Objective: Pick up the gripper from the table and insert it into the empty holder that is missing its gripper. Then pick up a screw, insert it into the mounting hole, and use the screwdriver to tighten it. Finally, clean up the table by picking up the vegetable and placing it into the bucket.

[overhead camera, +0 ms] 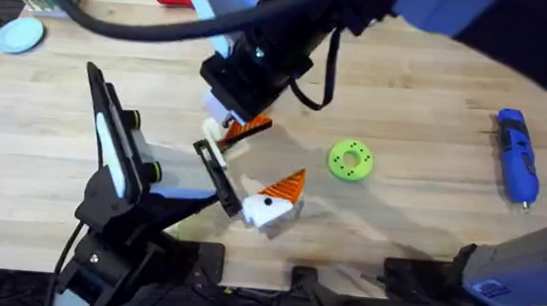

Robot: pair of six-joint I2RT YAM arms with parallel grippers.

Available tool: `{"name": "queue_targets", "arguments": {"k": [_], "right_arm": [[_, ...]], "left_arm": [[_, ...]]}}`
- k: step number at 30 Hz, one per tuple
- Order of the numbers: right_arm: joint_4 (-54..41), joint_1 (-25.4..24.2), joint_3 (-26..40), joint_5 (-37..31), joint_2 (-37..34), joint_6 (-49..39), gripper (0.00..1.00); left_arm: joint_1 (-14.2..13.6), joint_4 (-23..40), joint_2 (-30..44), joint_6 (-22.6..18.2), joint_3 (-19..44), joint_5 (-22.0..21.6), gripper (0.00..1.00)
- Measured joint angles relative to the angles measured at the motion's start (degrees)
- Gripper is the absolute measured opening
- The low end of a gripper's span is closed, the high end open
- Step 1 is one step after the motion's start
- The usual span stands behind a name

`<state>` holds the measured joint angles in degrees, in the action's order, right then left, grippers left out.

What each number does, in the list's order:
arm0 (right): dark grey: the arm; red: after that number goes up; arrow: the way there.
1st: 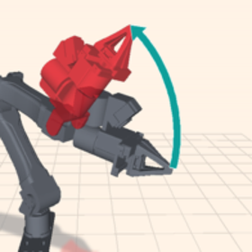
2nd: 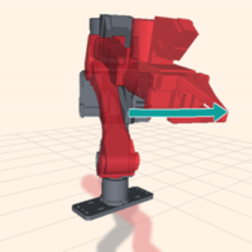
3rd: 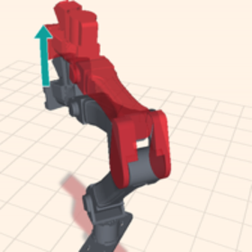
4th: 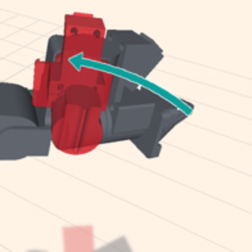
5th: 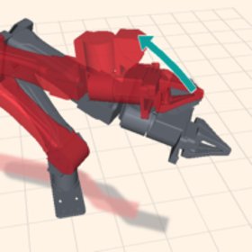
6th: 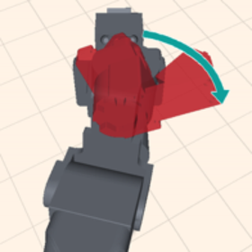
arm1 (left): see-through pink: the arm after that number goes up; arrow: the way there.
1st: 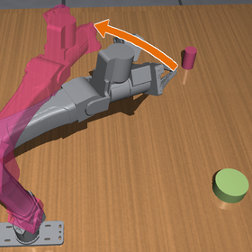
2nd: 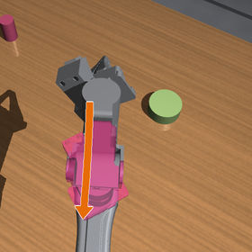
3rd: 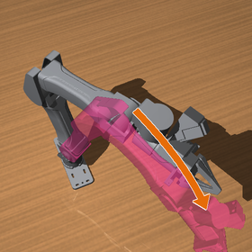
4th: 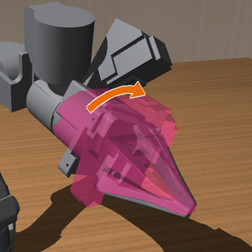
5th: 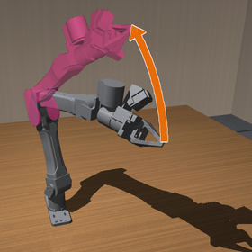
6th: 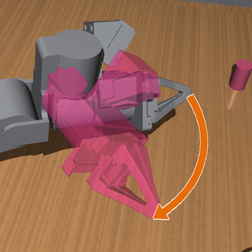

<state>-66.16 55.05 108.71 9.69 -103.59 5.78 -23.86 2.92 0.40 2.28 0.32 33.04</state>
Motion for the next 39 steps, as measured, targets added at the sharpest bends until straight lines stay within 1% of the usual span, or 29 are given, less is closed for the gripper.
{"name": "queue_targets", "arguments": {"k": [6,19,21,23,24,26,28,29,30,35,39], "right_arm": [[-0.72,0.41,0.16,0.03,-2.21,0.00,0.006],[-0.32,0.43,0.33,0.03,-2.40,0.04,0.016],[-0.37,0.45,0.33,0.23,-2.41,0.17,0.188],[-0.27,0.61,0.36,0.56,-2.41,0.21,0.439],[-0.30,0.73,0.41,0.23,-2.41,0.19,0.534],[-0.34,0.55,0.44,-0.39,-2.41,0.22,0.682],[-0.49,-0.19,0.44,-1.70,-2.38,0.05,0.943],[-0.65,-0.58,0.44,-1.88,-2.38,0.04,0.975],[-0.86,-0.84,0.44,-1.86,-2.38,0.03,0.986],[-3.49,-1.80,0.48,-1.28,-1.93,0.15,0.991],[-5.18,-4.73,0.48,-0.81,0.02,-1.59,0.991]], "left_arm": [[-0.02,0.09,0.02,0.31,0.00,0.21,0.991],[0.00,0.07,0.02,0.33,0.00,0.08,0.991],[0.00,0.07,0.02,0.30,0.00,-0.01,0.991],[0.00,0.09,0.02,0.38,0.00,-0.06,0.991],[0.00,0.07,0.02,0.47,0.00,-0.11,0.991],[0.00,0.07,0.02,0.52,0.00,-0.11,0.991],[0.00,0.06,0.00,0.52,0.00,-0.24,0.991],[0.00,0.04,0.02,0.49,0.00,-0.25,0.991],[0.00,0.04,0.02,0.48,0.00,-0.22,0.991],[0.00,0.04,0.00,0.22,0.00,0.19,0.991],[0.00,0.04,0.01,0.04,0.00,0.19,0.991]]}}
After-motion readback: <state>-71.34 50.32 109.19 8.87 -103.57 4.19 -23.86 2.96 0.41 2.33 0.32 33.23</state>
